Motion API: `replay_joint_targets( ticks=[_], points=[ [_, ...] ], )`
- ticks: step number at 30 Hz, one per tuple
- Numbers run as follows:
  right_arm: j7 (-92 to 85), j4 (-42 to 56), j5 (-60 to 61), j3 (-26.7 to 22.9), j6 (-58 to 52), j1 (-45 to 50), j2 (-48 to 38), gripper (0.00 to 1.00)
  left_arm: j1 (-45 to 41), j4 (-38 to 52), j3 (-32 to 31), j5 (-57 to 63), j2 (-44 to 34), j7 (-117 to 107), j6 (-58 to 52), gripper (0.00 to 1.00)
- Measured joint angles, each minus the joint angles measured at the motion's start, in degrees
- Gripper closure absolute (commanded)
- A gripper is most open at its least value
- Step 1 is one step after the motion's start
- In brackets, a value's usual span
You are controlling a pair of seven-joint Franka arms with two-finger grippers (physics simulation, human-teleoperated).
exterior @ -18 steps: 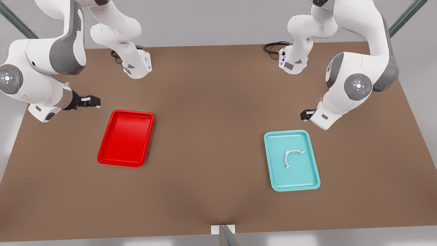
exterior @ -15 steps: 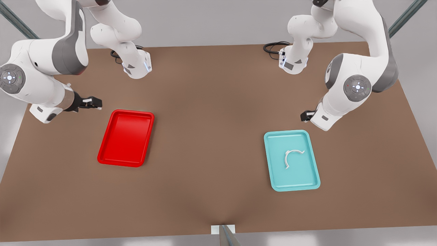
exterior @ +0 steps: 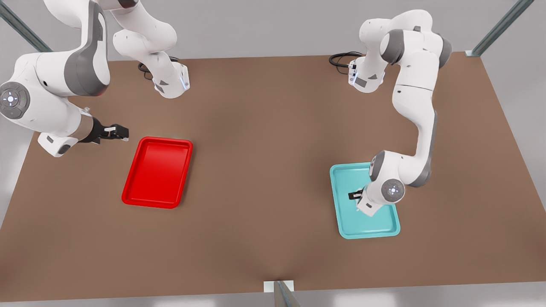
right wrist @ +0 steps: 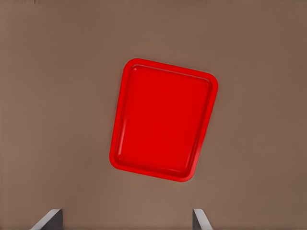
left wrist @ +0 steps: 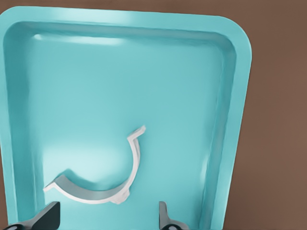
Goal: Take the drainage pipe clamp from the left arm, pass it to the right arm, and place it in the plate on the right side
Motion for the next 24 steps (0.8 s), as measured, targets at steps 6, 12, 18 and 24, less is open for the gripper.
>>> replay_joint_targets(
  ticks=[6,12,18,24],
  points=[
    [0.2,-0.1,0.1,0.0,0.1,-0.1,0.0,0.0,0.2,-0.6,0.3,-0.1,2.4,-0.7,3.9,0.0],
    [0.3,0.0,0.3,0.0,0.2,-0.1,0.4,0.0,0.5,-1.0,0.4,-0.5,4.3,-1.2,5.5,0.0],
    [0.3,-0.2,0.4,0.0,0.1,-0.1,0.4,0.0,0.5,-1.0,0.4,-0.4,4.8,-1.6,6.1,0.38],
    [0.4,-0.2,0.5,0.0,0.1,-0.1,0.4,0.0,0.5,-0.9,0.4,-2.6,5.5,-1.8,6.6,0.38]
  ],
)
